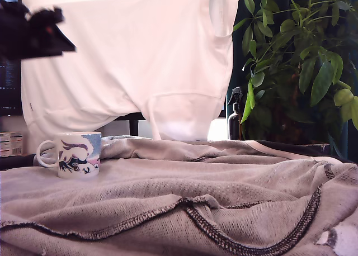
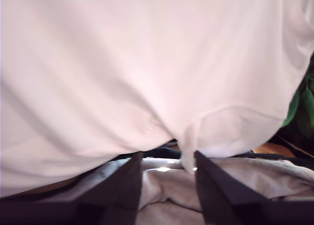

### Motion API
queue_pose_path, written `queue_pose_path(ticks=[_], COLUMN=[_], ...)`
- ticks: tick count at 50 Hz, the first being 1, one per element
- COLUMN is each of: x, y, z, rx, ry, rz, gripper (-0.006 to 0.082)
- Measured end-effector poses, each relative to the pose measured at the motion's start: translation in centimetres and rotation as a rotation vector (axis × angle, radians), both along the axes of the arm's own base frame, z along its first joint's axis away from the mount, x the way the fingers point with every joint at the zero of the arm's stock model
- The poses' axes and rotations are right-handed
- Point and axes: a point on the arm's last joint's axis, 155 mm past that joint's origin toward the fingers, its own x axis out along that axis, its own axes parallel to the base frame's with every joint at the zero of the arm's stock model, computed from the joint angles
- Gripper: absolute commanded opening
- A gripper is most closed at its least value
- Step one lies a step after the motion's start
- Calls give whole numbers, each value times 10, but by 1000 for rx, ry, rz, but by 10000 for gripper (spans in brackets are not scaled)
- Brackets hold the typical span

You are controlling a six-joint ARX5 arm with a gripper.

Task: Pick the grey coffee capsule and place it inside the blue coffee cup

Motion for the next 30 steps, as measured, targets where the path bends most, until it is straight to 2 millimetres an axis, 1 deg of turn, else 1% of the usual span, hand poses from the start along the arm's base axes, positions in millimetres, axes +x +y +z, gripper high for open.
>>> queue_pose_path(ticks=[7, 13, 20, 30], x=[-16, -33, -50, -61], y=[28, 44, 52, 57], z=[0, 5, 10, 14], rx=[39, 67, 70, 76], ry=[62, 87, 104, 109], rz=[95, 143, 163, 180], gripper=[-19, -19, -19, -19])
